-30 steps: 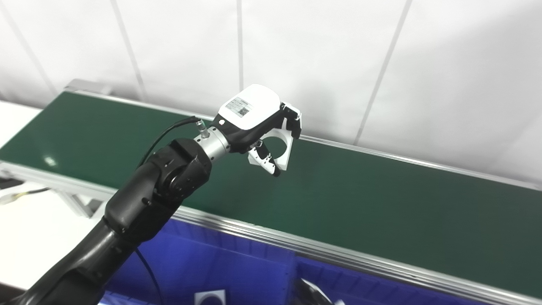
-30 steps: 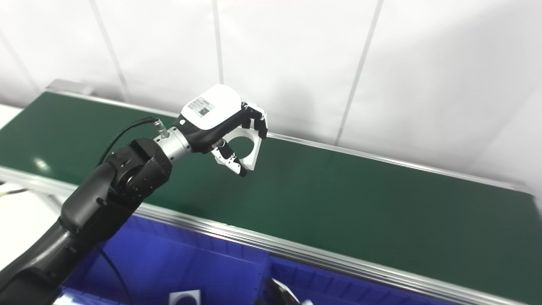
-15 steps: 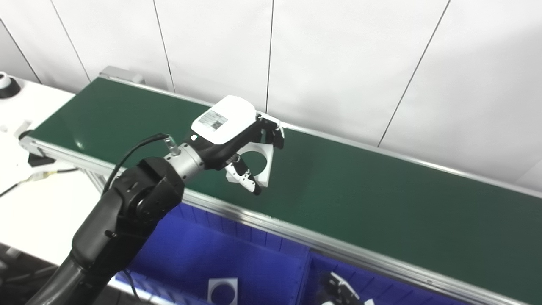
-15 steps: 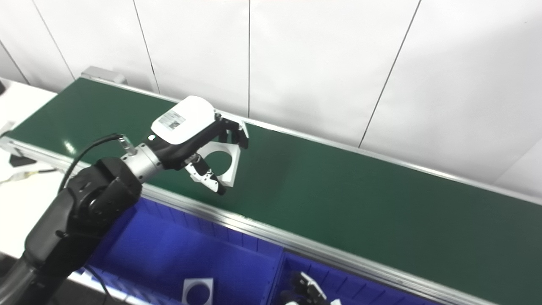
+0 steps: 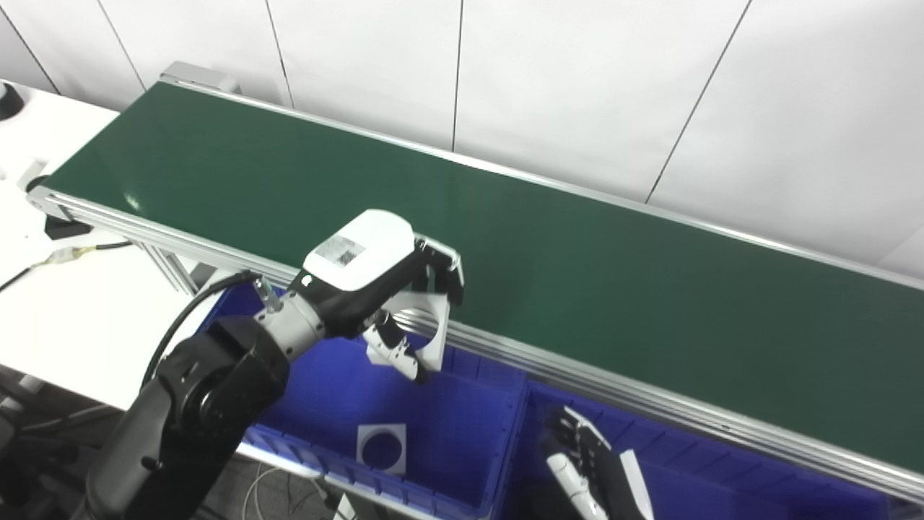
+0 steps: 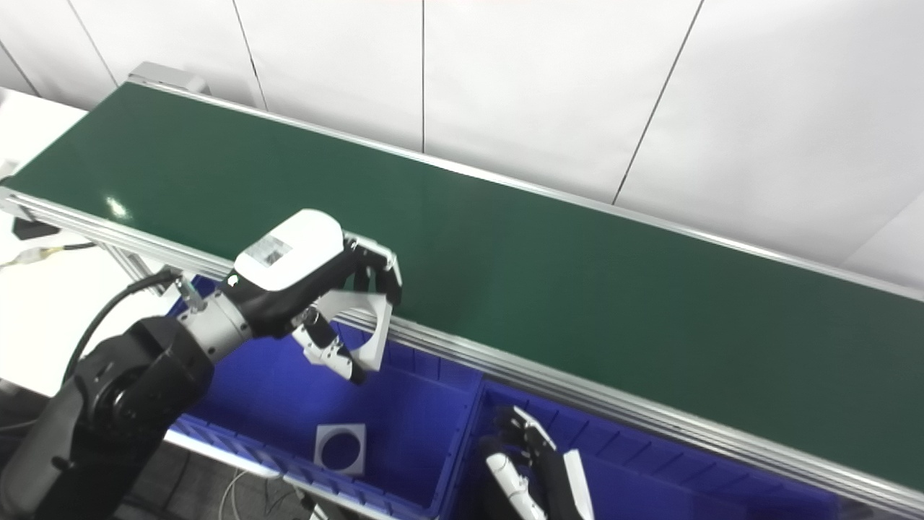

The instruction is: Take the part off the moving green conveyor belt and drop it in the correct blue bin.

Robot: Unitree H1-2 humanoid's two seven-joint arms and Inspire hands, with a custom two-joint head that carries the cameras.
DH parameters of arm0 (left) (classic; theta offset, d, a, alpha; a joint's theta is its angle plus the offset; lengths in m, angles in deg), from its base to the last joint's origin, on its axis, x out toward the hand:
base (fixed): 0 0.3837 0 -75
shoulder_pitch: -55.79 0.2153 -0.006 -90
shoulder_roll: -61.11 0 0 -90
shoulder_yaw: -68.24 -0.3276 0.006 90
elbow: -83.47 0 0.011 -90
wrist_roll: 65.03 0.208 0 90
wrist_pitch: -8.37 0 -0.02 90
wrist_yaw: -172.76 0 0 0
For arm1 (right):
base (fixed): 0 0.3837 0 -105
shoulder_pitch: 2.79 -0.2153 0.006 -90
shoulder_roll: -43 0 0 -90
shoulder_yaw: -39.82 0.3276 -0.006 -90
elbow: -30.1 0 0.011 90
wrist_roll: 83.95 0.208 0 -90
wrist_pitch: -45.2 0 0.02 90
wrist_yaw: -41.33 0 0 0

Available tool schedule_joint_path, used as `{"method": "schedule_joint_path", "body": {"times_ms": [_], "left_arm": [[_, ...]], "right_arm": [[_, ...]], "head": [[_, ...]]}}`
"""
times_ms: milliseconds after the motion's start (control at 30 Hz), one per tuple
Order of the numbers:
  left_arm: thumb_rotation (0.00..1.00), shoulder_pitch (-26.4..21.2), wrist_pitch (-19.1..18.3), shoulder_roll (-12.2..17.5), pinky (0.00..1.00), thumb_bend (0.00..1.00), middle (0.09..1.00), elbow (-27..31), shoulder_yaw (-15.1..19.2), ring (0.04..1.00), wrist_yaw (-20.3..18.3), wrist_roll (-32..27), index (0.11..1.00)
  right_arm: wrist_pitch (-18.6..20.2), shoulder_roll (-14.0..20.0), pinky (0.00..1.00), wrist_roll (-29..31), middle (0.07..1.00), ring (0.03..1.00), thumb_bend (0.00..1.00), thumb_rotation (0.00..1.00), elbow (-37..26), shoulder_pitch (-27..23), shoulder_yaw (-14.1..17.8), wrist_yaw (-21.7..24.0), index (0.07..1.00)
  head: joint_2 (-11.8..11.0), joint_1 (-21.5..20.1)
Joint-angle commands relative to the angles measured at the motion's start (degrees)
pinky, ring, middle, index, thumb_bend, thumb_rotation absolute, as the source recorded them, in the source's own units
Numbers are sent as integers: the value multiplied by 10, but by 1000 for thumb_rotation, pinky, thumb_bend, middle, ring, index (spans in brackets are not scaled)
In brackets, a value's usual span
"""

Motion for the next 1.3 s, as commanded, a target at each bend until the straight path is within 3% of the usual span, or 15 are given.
{"method": "schedule_joint_path", "body": {"times_ms": [0,233,433,800,1267], "left_arm": [[0,10,9,-11,364,502,517,0,-8,420,20,10,493],[0,51,29,-60,344,500,516,-59,-44,401,71,55,509],[0,64,51,-78,400,503,514,-133,-71,429,130,85,497],[0,47,106,-77,412,503,506,-268,-96,432,257,95,498],[0,13,130,-76,423,503,502,-355,-102,430,347,87,505]], "right_arm": [[6,-9,723,-2,807,790,591,808,-19,-9,0,1,827],[8,-12,729,-12,804,790,593,815,-18,-12,0,-2,819],[13,-18,729,-16,803,788,601,827,-19,-11,-1,-1,816],[8,-23,731,-13,810,800,611,818,-11,-12,-2,-1,817],[6,-21,732,-22,798,796,625,836,-10,-7,-8,0,818]], "head": [[0,-1],[2,-9],[2,-13],[-5,-23],[-11,-36]]}}
